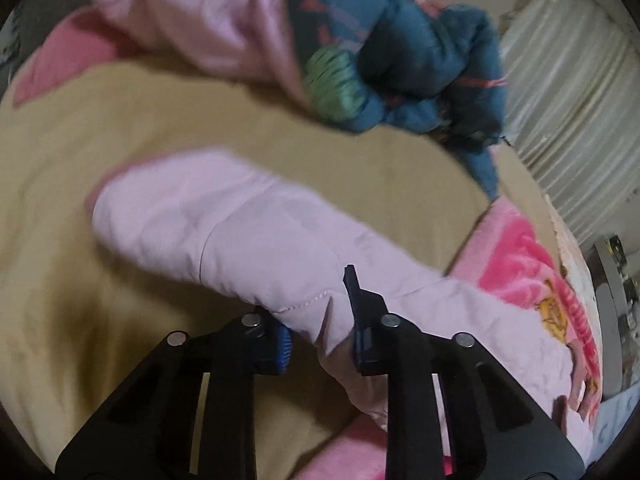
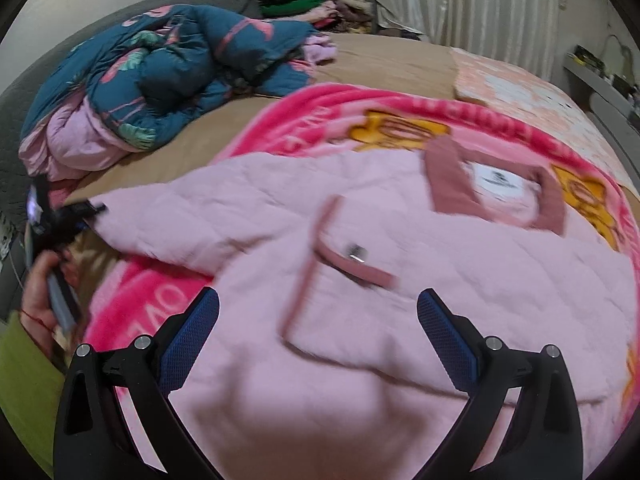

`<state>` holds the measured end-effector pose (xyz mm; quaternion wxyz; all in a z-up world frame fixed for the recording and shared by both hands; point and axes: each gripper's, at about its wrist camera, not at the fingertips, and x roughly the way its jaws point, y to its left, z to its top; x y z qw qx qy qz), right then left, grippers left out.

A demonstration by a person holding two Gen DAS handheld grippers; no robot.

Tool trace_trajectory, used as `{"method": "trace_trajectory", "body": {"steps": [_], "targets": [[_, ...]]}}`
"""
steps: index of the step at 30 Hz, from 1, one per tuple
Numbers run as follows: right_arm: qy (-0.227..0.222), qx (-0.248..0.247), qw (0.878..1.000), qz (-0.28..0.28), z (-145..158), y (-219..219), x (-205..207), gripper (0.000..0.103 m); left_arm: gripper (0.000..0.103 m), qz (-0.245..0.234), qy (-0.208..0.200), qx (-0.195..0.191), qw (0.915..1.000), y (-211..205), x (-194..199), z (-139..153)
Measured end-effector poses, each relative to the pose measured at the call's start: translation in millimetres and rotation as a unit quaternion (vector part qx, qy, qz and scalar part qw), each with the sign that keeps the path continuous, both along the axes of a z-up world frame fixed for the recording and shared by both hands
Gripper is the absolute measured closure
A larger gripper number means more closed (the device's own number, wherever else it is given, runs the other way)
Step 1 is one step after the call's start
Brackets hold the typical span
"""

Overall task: Fold large clothes
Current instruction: 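Grasp the other sleeve cuff with the left tool and lift it, then carry the held sleeve toward the jacket body with the left tool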

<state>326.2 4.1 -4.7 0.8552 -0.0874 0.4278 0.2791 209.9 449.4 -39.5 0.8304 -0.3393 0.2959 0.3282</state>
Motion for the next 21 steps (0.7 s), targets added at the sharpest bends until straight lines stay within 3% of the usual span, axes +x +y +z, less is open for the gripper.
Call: {"method": "trace_trajectory", "body": {"steps": [5,11,21], "targets": [[-0.012,-0.005,0.999,-0.042,9.1,-55.2,-3.3,0.004,0.092,-0.022,-0.036,0.037,0.9984,-20.8,-4.7,40.1],[-0.015,0.004,0.996,-0.084,18.7,-110.8,-17.6,0.004,0.093,-0.043,-0.099,0.053,0.9927,-49.1,-17.8,85.5],[-0.042,0.037,0.992,-0.115,35.5,-157.4,-35.9,0.004,0.094,-0.128,-0.18,0.109,0.9692,-144.6,-10.6,149.0]]}}
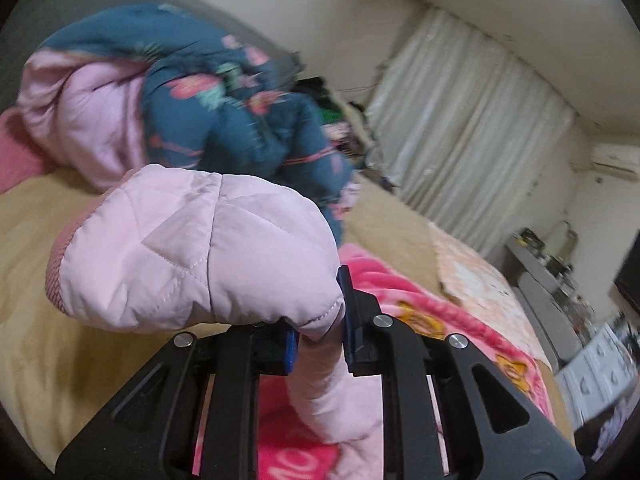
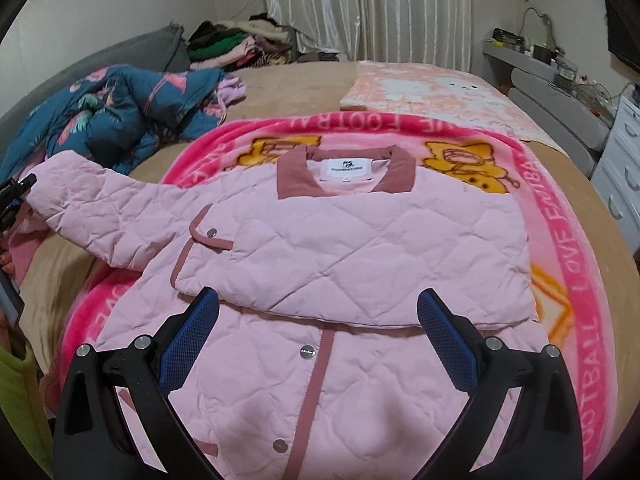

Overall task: Fold large clothes
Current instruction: 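Carry the held sleeve toward the jacket body with the left tool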

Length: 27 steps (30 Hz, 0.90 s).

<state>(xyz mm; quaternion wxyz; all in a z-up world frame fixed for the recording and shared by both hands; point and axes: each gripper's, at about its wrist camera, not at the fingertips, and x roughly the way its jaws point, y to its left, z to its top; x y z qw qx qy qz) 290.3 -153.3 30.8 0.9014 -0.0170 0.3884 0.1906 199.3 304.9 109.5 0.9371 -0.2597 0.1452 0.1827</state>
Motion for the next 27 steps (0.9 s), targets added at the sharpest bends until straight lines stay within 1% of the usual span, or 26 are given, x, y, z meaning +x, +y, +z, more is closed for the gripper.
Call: {"method": "trace_trajectory", "body": {"steps": [4,6,9,14,19,23,24,27], "targets": [[-0.002,0.013,1.0,-0.009,2.0,-11.3,3.7,0.004,0.094,-0.04,-0.013,0.028,0.9987,-41.3,6.3,16.4],[-0.007,0.018,1.0,-0.01,3.3,-15.1,3.9,0.004,0.094,-0.066,-0.021,0.044,0.9967,-65.1,11.8,23.8],[-0.017,0.027,0.999,-0.01,5.2,-19.0,6.7,0.004,0.094,-0.099,-0.03,0.055,0.9931,-90.8,16.2,27.3],[-0.023,0.041,0.999,-0.008,-4.1,-25.1,14.3,0.004,0.094,-0.148,-0.039,0.085,0.9845,-122.5,26.4,24.6],[-0.028,0.053,0.998,-0.013,-21.5,-35.5,18.7,0.004,0.094,-0.177,-0.044,0.108,0.9772,-146.3,37.6,21.8],[-0.011,0.057,0.998,-0.021,-37.4,-48.5,26.6,0.004,0.094,-0.206,-0.049,0.124,0.9694,-169.2,42.6,19.5],[-0.008,0.058,0.998,-0.028,-38.7,-53.7,29.5,0.004,0.094,-0.21,-0.049,0.128,0.968,-172.7,42.6,18.3],[-0.008,0.085,0.995,-0.047,-33.3,-71.6,32.4,0.004,0.094,-0.235,-0.043,0.141,0.9608,-186.9,49.9,13.8]]}}
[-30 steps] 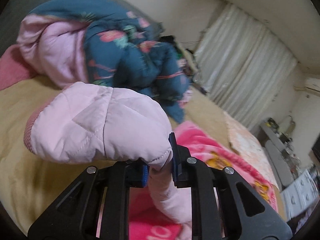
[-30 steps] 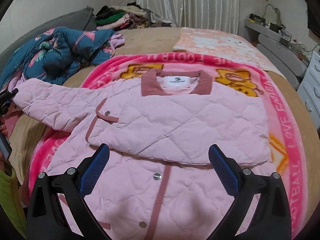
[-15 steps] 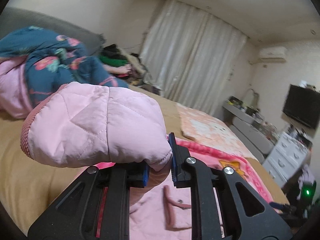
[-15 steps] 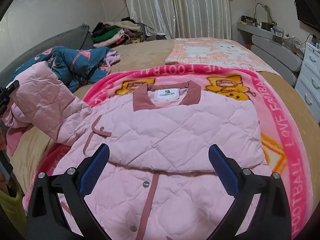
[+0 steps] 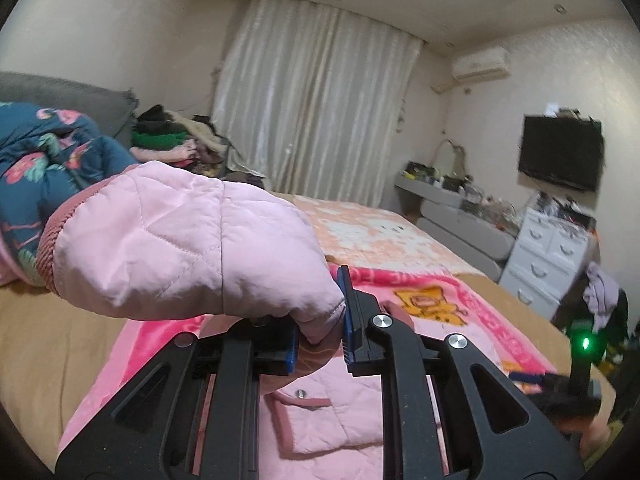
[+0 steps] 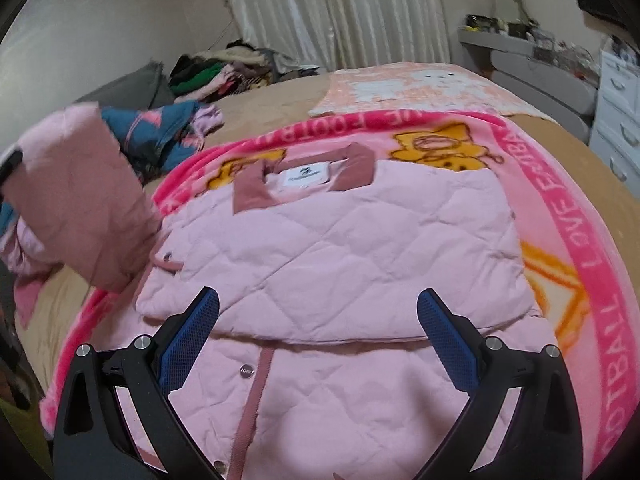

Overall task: Fold large clothes
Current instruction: 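Carry the held sleeve toward the jacket body with the left tool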

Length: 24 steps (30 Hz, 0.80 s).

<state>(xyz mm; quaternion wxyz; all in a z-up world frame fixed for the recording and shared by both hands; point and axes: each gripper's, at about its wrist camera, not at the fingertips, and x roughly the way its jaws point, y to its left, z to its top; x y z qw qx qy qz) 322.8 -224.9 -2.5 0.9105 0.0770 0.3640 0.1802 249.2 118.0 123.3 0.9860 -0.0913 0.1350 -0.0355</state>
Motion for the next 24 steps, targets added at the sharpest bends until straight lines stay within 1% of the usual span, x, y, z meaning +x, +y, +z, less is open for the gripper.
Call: {"method": "trace_trajectory", "body": {"steps": [3,6,10,15,18,20,24], "targets": [[-0.006,0.026,1.0,-0.014,7.2,-14.7,-1.0,0.004,0.094,-0.025,0.01,-0.008,0.9996,-10.5,6.2,-4.7],[-0.006,0.04,0.999,-0.022,9.7,-23.5,-0.3,0.004,0.094,-0.039,0.012,-0.002,0.9992,-25.6,6.0,-8.2],[-0.003,0.06,0.998,-0.022,12.7,-28.6,0.3,0.004,0.094,-0.049,0.014,0.007,0.9987,-38.1,5.9,-12.5],[-0.013,0.062,0.998,-0.029,19.1,-36.2,-1.9,0.004,0.094,-0.049,0.023,0.006,0.9985,-57.3,13.2,-14.5],[-0.02,0.07,0.997,-0.037,24.8,-47.4,-3.9,0.004,0.094,-0.045,0.017,0.022,0.9986,-70.6,15.2,-11.9],[-0.026,0.076,0.996,-0.045,29.3,-58.1,-4.9,0.004,0.094,-0.047,0.016,0.04,0.998,-86.1,20.1,-13.4],[-0.031,0.095,0.993,-0.068,33.9,-82.0,-4.7,0.004,0.094,-0.059,0.029,0.068,0.9955,-109.0,27.8,-24.1]]}}
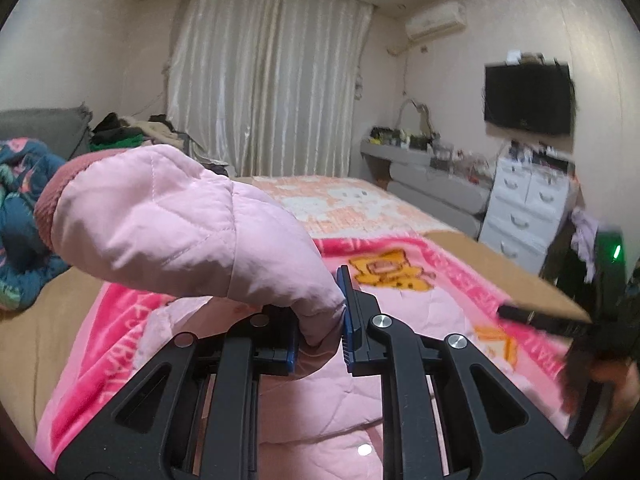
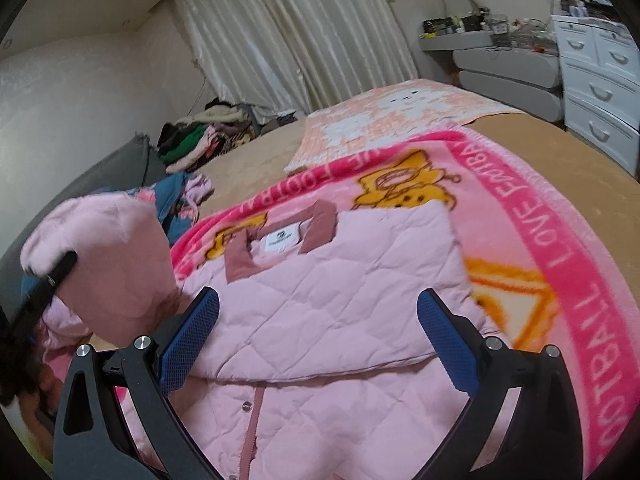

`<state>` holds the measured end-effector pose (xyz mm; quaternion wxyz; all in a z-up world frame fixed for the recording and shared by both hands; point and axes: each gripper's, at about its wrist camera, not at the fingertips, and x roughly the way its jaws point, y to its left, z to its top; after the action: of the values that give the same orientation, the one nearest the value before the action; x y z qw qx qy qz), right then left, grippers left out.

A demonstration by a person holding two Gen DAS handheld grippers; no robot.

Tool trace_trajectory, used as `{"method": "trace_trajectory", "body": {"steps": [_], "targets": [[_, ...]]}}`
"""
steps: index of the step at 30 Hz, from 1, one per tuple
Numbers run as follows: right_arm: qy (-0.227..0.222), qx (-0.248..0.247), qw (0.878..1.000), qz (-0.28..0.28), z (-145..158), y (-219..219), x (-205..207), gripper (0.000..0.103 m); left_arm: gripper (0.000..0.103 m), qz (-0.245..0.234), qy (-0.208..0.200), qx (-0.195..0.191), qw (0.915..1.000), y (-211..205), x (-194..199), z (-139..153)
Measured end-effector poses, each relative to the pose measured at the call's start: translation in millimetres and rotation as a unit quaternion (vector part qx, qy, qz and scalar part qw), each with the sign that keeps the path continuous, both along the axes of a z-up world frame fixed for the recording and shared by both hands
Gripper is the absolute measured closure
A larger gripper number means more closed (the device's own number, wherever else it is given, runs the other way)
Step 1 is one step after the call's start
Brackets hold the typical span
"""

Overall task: Fold large clothes
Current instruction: 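Carry the held sleeve toward the jacket body with the left tool, then lay the sleeve across the jacket body and open the left tool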

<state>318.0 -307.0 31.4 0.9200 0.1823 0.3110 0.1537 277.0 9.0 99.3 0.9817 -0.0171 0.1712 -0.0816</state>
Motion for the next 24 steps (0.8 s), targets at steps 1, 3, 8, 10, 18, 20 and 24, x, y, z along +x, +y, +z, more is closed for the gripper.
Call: {"method": "trace_trajectory", "body": {"steps": [1,3,8,10,18,20,24], "targets": [[0.002,0.008,1.0,-0.008,-0.5,-7.0,1.1,0.004,0.094,-0.007,0.009,0.009,0.9999,-8.7,4.0,-7.1],[0.009,0.021,1.0,-0.018,-2.9,-17.0,3.5,0.004,0.094,-0.016,0.023,0.023,0.9993,-21.4,9.5,-19.0],[0.02,0.041,0.998,-0.036,-7.6,-34.8,6.9,0.004,0.094,-0.046,0.053,0.08,0.9943,-53.2,17.9,-51.5],[0.028,0.065,0.997,-0.033,-10.3,-40.6,7.8,0.004,0.094,-0.058,0.067,0.101,0.9909,-65.9,21.1,-65.5],[0.035,0.098,0.993,-0.05,-12.9,-61.5,9.5,0.004,0.094,-0.083,0.11,0.137,0.9809,-103.3,22.5,-106.2],[0.036,0.102,0.993,-0.056,-13.9,-67.6,9.3,0.004,0.094,-0.086,0.122,0.145,0.9781,-108.2,23.3,-113.5],[0.042,0.116,0.991,-0.058,-16.9,-72.9,9.7,0.004,0.093,-0.083,0.121,0.195,0.9699,-123.6,16.9,-129.2]]}}
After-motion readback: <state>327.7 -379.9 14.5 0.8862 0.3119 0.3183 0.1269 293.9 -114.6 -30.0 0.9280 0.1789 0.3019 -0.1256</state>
